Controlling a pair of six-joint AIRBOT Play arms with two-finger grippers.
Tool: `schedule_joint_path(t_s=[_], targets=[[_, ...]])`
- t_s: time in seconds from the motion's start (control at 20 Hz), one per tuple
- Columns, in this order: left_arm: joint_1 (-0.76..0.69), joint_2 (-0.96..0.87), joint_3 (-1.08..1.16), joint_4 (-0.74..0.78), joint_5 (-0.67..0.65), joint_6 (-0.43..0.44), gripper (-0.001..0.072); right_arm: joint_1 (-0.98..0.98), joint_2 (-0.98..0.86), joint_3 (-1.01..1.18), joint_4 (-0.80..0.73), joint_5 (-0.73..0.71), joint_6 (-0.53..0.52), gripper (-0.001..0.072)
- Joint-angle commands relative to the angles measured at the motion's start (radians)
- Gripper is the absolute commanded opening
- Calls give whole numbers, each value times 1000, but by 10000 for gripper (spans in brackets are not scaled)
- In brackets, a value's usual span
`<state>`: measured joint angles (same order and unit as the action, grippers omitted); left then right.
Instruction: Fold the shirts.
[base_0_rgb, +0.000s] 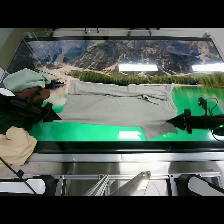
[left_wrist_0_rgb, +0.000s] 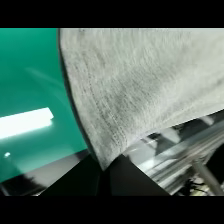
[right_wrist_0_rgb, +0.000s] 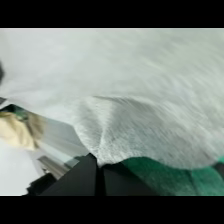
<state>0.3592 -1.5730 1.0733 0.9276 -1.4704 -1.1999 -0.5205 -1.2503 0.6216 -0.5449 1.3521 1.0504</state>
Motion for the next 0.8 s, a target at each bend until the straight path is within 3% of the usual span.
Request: schedule_joint_path(t_s=[0.0, 0.2, 0.4, 0.55, 0.75], targets=[[30, -16, 92, -146, -66, 14, 18, 64, -50, 115, 158, -42, -16, 16], [-67, -147, 333, -249, -63, -6, 18, 131, -231, 311, 192, -100, -19, 16], [-171, -336, 668, -248, -36, -60, 18, 154, -414, 507, 229, -152, -18, 17], [-175, -495, 895, -217, -24, -180, 17, 147, -528, 633, 236, -195, -14, 16], [-174, -639, 974, -161, -76, -227, 13, 148, -646, 709, 236, -204, -15, 17]])
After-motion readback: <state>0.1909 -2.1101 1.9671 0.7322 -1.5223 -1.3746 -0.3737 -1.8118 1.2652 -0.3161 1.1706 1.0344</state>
